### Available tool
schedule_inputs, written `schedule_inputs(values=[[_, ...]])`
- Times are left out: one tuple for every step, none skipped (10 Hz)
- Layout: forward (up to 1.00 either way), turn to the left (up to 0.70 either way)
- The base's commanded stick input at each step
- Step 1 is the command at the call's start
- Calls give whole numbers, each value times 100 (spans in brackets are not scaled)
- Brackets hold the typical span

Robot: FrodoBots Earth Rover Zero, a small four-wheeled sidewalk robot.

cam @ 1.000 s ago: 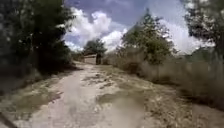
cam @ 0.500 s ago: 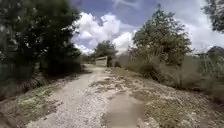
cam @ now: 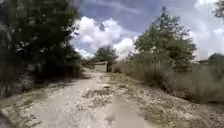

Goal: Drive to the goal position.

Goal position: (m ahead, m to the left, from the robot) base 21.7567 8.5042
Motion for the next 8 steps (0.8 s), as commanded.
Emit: schedule_inputs(values=[[84,0],[84,0],[84,0],[84,0],[84,0],[84,0],[84,0],[84,0]])
